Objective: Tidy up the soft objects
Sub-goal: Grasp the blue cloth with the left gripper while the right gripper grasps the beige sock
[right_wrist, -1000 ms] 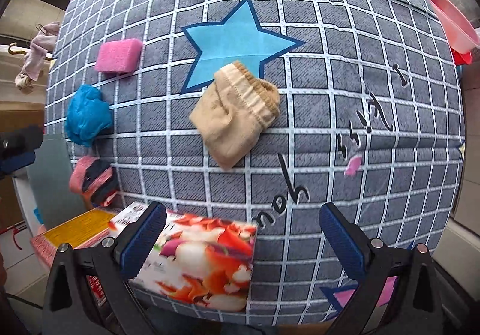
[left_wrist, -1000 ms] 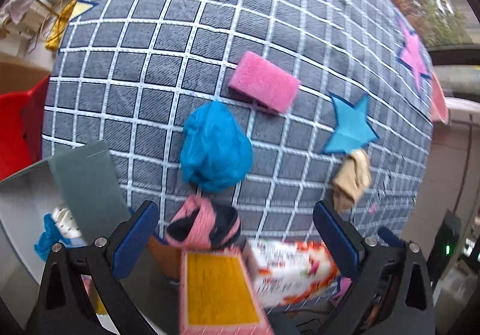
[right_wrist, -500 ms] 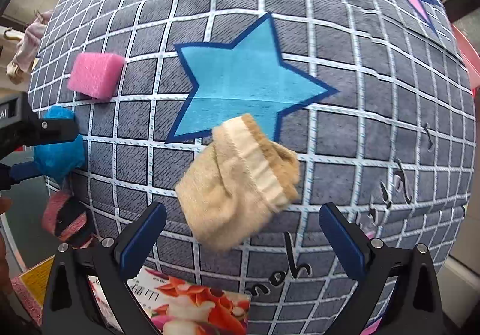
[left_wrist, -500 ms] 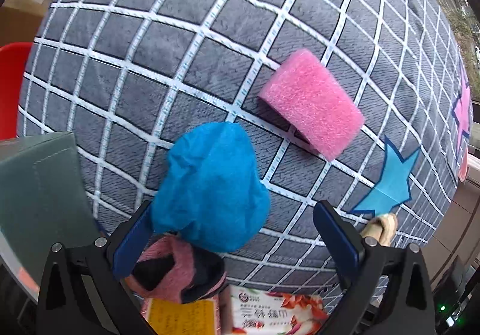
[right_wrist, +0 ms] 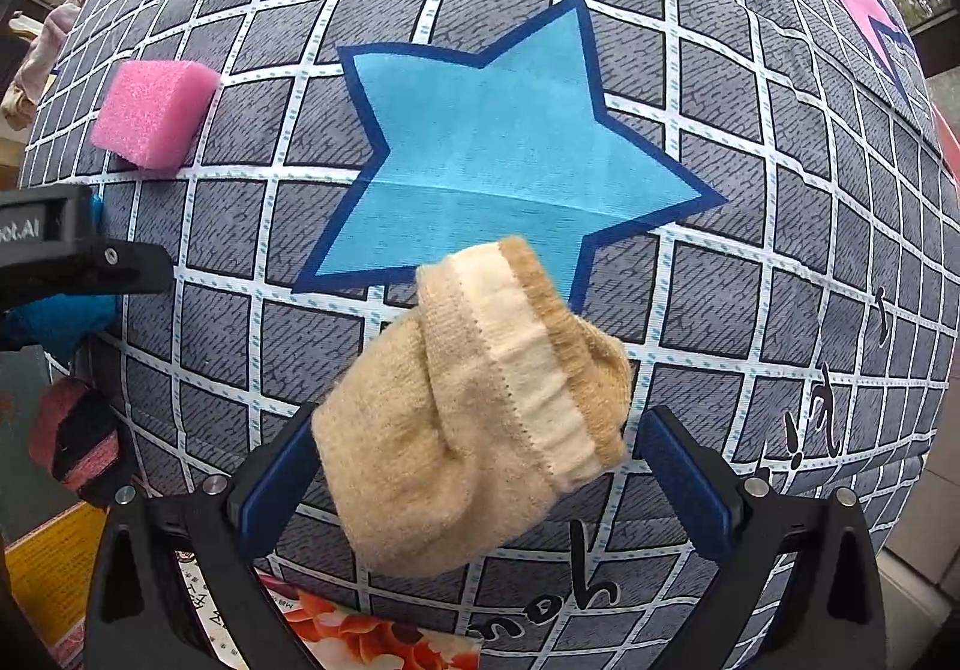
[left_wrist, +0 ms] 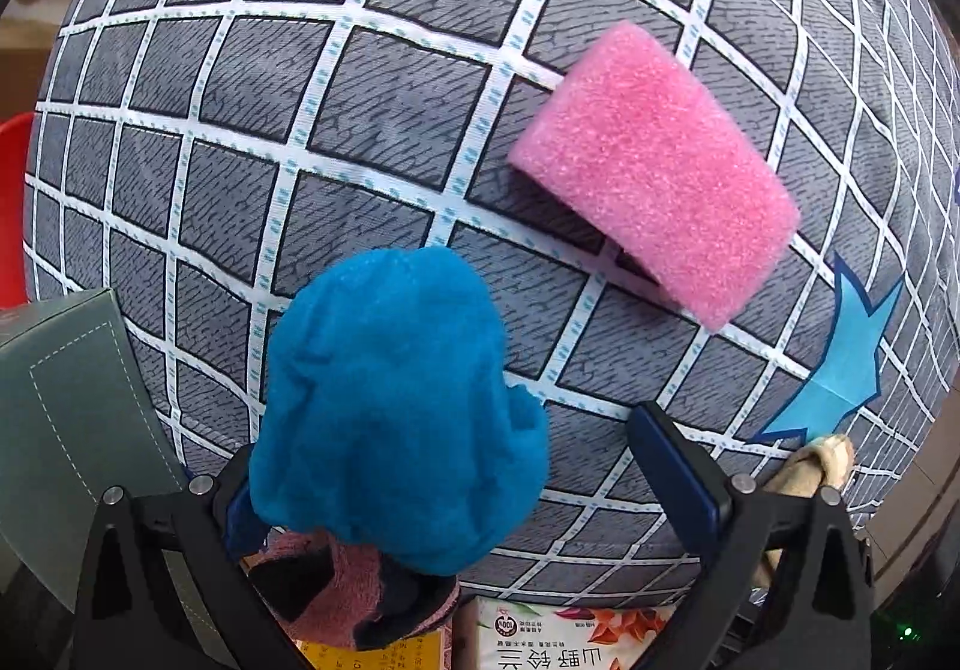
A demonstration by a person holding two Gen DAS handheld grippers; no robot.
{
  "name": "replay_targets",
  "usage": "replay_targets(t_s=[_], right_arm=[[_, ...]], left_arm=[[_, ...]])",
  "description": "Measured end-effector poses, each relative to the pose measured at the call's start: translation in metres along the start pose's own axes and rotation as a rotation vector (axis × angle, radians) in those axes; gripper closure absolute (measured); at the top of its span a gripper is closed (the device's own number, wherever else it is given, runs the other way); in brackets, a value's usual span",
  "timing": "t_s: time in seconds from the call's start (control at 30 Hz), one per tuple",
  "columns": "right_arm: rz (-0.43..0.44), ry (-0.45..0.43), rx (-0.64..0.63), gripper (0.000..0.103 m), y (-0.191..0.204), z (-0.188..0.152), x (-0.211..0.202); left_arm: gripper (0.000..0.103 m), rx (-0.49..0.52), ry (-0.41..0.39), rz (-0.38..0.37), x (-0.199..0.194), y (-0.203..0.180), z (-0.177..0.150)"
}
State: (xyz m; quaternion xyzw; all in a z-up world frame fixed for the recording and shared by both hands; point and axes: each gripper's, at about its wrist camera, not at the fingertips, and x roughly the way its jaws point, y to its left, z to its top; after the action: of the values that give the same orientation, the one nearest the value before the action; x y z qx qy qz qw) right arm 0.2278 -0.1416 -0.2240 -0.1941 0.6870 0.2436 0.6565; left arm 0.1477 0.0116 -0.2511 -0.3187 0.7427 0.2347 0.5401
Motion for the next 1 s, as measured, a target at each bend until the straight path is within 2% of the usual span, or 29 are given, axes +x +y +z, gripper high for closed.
replay_targets(t_s=[0.07,0.27,0.33,0.4,0.43,0.5,0.53,0.6,0.67,0.9,1.0], right_arm=[[-0.002,0.013,0.005,0.0,0.002,-0.011,0.002],[-0.01,0.051,0.003,0.0,-0.001,0.011,0.009],[-0.015,0.017,-0.011,0.009,0.002,0.008,0.003],[-0.017,-0.016,-0.041,0.032,0.008,0.009,-0.005],[-0.018,-0.028,-0.053,0.038,0.01,0.011,-0.008],[-0.02,-0.033,-0.049,0.047,0.01,0.014,-0.009],[-0.02,-0.035,-0.039,0.049,0.008,0.016,-0.009],[-0.019,-0.035,-0.022,0.063,0.001,0.018,-0.011],[0.006,-0.035,-0.001,0.065,-0.005,0.022,-0.013],[0.07,-0.081,0.025,0.066,-0.023,0.015,-0.031],[0.059,-0.104,0.005,0.066,-0.021,0.013,-0.044]], left_arm=[[0.0,0.001,0.012,0.0,0.002,-0.004,0.001],[0.0,0.001,0.044,0.001,0.0,0.006,0.027],[0.002,0.007,0.023,0.0,-0.003,0.009,0.031],[0.01,0.027,-0.001,0.008,-0.009,0.005,0.029],[0.018,0.047,-0.015,0.014,-0.012,0.001,0.028],[0.045,0.092,-0.05,0.026,-0.021,-0.006,0.024],[0.068,0.117,-0.063,0.034,-0.025,-0.009,0.022],[0.068,0.171,-0.088,0.037,-0.031,-0.017,0.02],[0.069,0.223,-0.127,0.058,-0.037,-0.024,0.014],[0.068,0.328,-0.237,0.014,-0.075,-0.035,-0.015],[0.068,0.38,-0.289,0.019,-0.093,-0.04,-0.026]])
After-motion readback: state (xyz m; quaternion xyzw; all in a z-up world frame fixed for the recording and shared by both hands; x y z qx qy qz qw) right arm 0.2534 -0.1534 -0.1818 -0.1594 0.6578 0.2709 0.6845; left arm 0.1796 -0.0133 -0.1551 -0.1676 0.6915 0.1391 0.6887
